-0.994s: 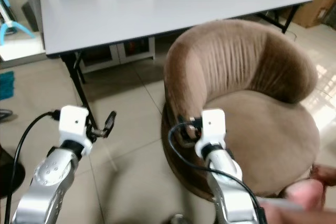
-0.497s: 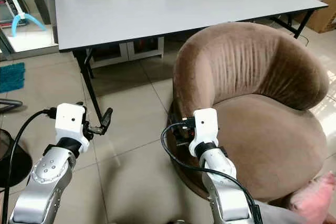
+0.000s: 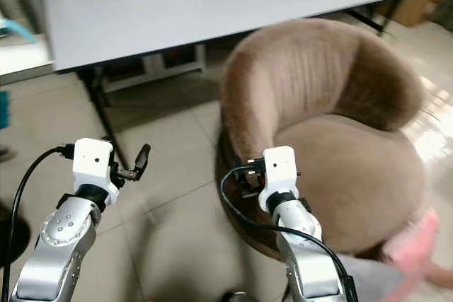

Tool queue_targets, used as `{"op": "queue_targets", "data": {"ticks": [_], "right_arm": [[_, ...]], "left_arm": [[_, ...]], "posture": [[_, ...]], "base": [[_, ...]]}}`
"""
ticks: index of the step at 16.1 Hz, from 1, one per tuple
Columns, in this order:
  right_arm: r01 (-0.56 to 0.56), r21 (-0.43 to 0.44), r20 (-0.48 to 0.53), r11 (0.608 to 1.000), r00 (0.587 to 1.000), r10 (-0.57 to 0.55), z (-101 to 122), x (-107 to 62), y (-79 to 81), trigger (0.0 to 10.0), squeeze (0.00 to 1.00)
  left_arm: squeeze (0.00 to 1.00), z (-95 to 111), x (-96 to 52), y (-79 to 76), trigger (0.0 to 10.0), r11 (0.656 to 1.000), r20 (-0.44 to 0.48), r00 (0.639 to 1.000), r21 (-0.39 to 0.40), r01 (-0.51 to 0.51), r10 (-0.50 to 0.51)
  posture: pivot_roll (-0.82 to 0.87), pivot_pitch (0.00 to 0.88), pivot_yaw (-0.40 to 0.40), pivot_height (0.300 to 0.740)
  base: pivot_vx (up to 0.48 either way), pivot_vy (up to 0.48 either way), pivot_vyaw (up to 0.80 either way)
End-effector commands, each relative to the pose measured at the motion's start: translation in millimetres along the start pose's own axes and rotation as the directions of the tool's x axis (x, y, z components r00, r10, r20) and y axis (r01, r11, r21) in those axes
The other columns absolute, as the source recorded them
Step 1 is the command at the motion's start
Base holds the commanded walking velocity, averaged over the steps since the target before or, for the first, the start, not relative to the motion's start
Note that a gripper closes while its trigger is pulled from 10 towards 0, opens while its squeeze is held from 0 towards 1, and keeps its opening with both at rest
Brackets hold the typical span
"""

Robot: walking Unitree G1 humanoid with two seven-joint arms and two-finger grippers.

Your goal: Move the pillow to the sofa from floor

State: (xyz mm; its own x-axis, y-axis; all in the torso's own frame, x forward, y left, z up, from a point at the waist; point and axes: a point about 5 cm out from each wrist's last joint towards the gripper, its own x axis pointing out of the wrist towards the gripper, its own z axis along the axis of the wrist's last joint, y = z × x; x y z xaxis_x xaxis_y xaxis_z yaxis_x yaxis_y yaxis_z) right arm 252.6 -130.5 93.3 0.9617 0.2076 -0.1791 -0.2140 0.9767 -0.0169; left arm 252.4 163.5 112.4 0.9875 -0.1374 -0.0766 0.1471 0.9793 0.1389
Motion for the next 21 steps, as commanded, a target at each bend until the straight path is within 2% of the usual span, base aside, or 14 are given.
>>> {"op": "queue_targets", "data": {"ticks": [1, 5, 13, 14, 16, 21], "right_arm": [[0.027, -0.005, 0.002, 1.0, 1.0, -0.027, 4.0, -3.6, -4.3, 10.0, 0.0], [0.098, 0.005, -0.019, 0.995, 0.995, -0.097, 8.9, -10.7, -9.8, 10.0, 0.0], [0.11, 0.001, -0.035, 0.994, 0.993, -0.11, 11.4, -10.4, -9.8, 10.0, 0.0], [0.107, -0.005, -0.035, 0.994, 0.994, -0.107, 11.8, -10.3, -9.5, 10.0, 0.0], [0.084, -0.03, -0.022, 0.996, 0.996, -0.084, 13.5, -9.5, -6.9, 10.0, 0.0], [0.064, -0.028, -0.028, 0.998, 0.998, -0.064, 12.9, -9.8, -4.7, 10.0, 0.0]], "left_arm": [[0.0, 0.1, 1.3, 1.9, 10.0, 1.0, 0.0, 1.0, 0.017, 0.009, -0.009], [0.0, 3.2, 3.5, 4.9, 10.0, 0.998, 0.018, 0.999, 0.041, 0.045, -0.046], [0.0, 5.0, 3.2, 7.5, 10.0, 0.998, 0.027, 0.998, 0.042, 0.057, -0.058], [0.0, 1.7, 2.3, 9.6, 10.0, 0.999, 0.006, 0.999, 0.004, 0.048, -0.048], [0.0, 4.4, 2.7, 13.3, 10.0, 0.999, 0.032, 0.999, 0.021, 0.036, -0.036], [0.0, 6.1, 3.8, 16.5, 10.0, 0.999, 0.041, 0.999, 0.038, 0.03, -0.032]], "posture": [[0.0, 0.039, -0.001, 0.74], [-0.01, 0.053, 0.014, 0.74], [-0.01, 0.064, 0.015, 0.74], [-0.01, 0.067, 0.015, 0.74], [-0.01, 0.067, 0.015, 0.74], [-0.01, 0.064, 0.014, 0.74]], "base": [[0.0, 0.0, -0.76], [0.0, -0.079, -0.76], [0.0, -0.48, -0.77], [0.0, 0.0, -0.77], [0.0, 0.0, -0.38], [0.0, 0.437, -0.15]]}}
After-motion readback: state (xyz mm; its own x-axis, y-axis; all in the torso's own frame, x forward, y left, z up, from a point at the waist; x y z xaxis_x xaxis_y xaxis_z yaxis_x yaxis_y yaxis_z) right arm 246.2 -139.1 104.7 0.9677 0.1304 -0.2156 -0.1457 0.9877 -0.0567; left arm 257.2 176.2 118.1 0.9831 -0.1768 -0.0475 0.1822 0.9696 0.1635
